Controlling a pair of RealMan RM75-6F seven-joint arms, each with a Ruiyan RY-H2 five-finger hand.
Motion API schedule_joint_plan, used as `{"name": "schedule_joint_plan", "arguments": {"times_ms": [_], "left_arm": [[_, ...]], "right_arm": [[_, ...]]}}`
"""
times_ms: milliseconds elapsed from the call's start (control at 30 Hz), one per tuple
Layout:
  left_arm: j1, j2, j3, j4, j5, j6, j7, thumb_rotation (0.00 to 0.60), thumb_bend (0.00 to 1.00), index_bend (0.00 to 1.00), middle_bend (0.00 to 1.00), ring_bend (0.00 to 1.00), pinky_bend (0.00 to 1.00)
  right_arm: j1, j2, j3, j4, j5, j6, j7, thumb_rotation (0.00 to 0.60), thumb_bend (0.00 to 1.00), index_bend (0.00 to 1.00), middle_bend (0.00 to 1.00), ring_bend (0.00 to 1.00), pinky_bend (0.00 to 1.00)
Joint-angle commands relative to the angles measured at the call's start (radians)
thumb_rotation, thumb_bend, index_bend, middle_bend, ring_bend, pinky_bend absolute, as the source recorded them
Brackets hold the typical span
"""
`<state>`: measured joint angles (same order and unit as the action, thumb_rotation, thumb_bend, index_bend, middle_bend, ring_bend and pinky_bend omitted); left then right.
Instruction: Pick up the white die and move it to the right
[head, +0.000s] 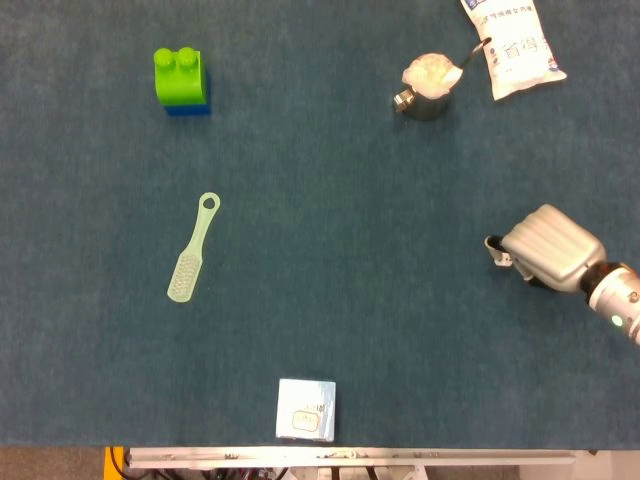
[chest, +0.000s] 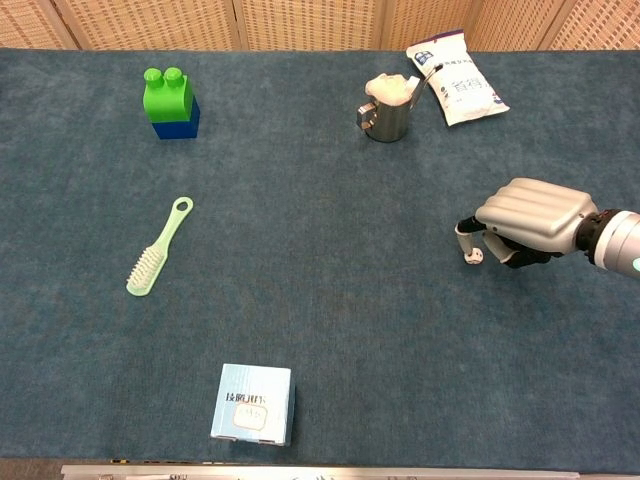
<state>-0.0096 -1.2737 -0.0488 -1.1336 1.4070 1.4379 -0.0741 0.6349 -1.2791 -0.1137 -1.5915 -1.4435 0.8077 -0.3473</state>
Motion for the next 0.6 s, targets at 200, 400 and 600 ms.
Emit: {"name": "schedule_joint_plan", "arguments": {"times_ms": [200, 400, 600], "left_arm": [[-0.001, -0.001, 0.000, -0.001, -0.001, -0.001, 0.004, 0.600, 0.02, 0.27, 0.23, 0.22, 0.40], [0.000, 0.001, 0.000, -0.006, 0.001, 0.002, 0.007, 0.600, 0.02, 0.27, 0.23, 0.22, 0.40], [0.000, 0.014, 0.001, -0.041, 0.025, 0.035, 0.024, 0.600, 0.02, 0.27, 0.23, 0.22, 0.40]], "right_arm": [[-0.017, 0.015, -0.010, -0.004, -0.014, 0.017, 0.011, 0.600, 1.00, 0.44, 1.00, 1.00, 1.00], [-0.038, 0.025, -0.016, -0.001, -0.041, 0.052, 0.030, 0.600, 1.00, 0.44, 1.00, 1.00, 1.00], [-0.108, 0.043, -0.026, 0.013, -0.163, 0.240, 0.069, 0.600, 1.00, 0.44, 0.96, 0.95, 1.00]]}}
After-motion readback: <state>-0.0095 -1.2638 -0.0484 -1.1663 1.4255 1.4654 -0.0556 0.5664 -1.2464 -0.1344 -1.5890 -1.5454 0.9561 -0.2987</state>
